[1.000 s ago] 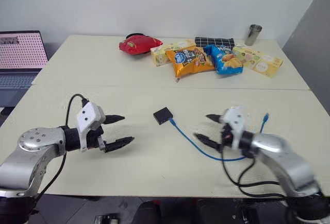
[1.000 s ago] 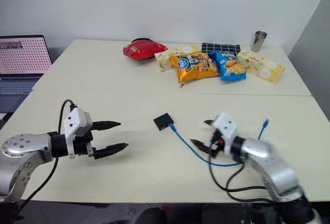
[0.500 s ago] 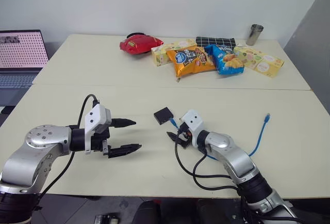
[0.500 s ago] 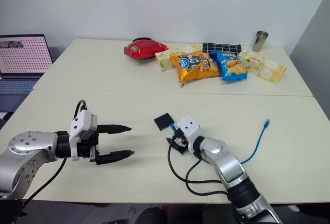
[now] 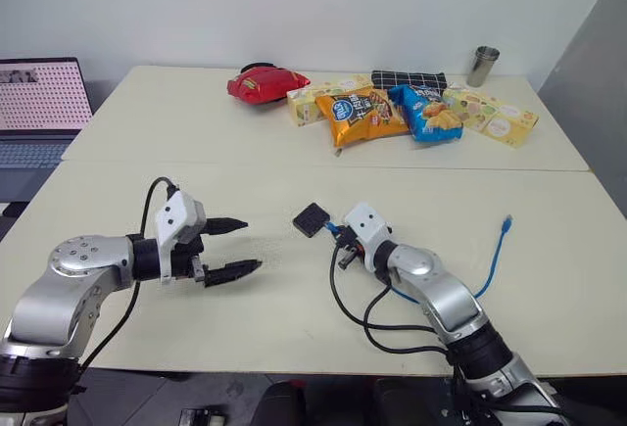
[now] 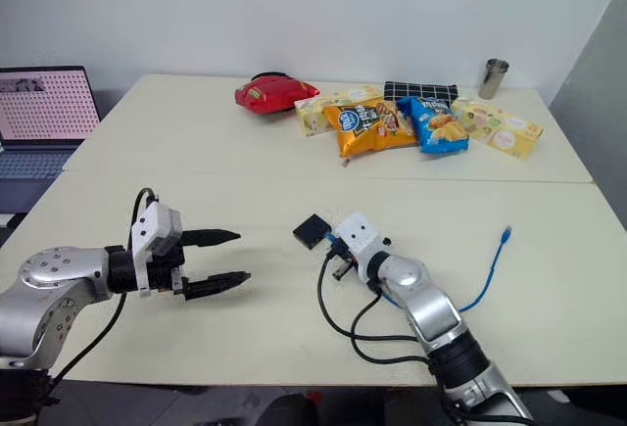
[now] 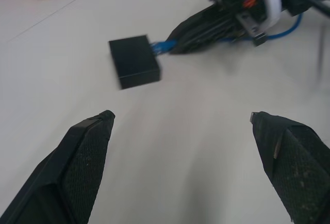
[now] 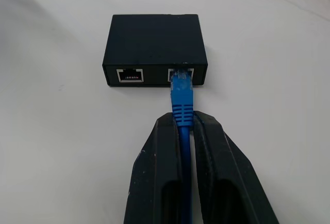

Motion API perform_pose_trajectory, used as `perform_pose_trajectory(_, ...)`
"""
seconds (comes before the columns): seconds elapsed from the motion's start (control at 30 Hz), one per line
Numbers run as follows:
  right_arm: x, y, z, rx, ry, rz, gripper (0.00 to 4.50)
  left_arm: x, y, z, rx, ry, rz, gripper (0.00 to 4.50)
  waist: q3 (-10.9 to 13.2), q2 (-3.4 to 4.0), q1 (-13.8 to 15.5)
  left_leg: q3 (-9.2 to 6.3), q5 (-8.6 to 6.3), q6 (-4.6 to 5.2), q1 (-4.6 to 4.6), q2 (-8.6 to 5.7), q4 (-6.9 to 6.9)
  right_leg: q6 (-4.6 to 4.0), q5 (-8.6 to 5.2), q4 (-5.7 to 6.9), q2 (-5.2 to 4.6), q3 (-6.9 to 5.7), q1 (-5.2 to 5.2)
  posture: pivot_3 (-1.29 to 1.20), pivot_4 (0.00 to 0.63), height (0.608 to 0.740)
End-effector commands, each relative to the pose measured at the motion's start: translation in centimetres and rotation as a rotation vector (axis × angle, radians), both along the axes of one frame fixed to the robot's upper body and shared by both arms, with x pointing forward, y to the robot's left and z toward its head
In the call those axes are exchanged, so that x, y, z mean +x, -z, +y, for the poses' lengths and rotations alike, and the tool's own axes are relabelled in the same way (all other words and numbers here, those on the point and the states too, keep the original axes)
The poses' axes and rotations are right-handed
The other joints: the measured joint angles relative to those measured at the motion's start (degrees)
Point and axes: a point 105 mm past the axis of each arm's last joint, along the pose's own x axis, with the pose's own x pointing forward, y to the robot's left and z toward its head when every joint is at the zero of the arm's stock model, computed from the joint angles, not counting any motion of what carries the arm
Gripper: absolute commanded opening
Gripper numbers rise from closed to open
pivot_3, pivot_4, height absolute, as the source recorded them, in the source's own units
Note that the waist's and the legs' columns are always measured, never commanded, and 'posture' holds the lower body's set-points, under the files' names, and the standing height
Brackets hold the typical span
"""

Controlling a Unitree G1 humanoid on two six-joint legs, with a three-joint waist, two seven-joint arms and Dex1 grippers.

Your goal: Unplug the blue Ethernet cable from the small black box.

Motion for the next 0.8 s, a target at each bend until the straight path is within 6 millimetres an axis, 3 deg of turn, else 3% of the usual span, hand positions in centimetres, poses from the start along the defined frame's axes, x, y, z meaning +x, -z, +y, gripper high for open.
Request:
perform_pose_trajectory(0.03,-0.6,-4.3,0.5,0.024,-0.133,-0.191,0.08,0.5,-0.6,-0.7,-0.086,-0.009,0.018,4.50,0.01,0.01,0.08,-0.03,0.00,0.00,-0.04,-0.02,0.00,0.00,0.00,0.01,-0.01,-0.01,-0.02,0.00,0.150,0.740)
perform_pose_trajectory(0.2,-3.5,-7.2,0.8,-0.031,-0.424,-0.424,0.08,0.7,-1.8,-2.9,-0.292,0.029,0.149,4.50,0.01,0.00,0.13,-0.12,0.00,0.01,-0.08,-0.06,0.03,0.00,0.00,0.01,-0.01,-0.03,0.00,0.00,0.150,0.740)
perform_pose_trajectory(0.37,-5.2,-8.5,0.2,-0.197,-0.634,-0.661,0.07,0.5,-3.8,-5.1,-0.445,0.109,0.244,4.50,0.00,-0.02,0.00,-0.24,0.00,0.01,-0.07,-0.10,0.07,0.01,0.00,0.00,-0.02,-0.08,0.06,0.00,0.150,0.740)
perform_pose_trajectory(0.67,-5.2,-9.5,-0.3,-0.263,-0.706,-0.784,0.07,-0.1,-4.3,-6.4,-0.470,0.178,0.289,4.50,0.00,-0.02,-0.03,-0.37,0.01,-0.02,-0.04,-0.10,0.09,0.00,0.00,0.00,-0.01,-0.09,0.09,0.00,0.150,0.740)
perform_pose_trajectory(0.8,-5.1,-9.7,-0.4,-0.275,-0.704,-0.810,0.07,-0.4,-4.3,-6.3,-0.475,0.186,0.316,3.49,0.00,-0.02,0.00,-0.38,0.02,-0.02,-0.04,-0.10,0.10,0.00,0.00,-0.01,-0.01,-0.09,0.10,0.00,0.150,0.740)
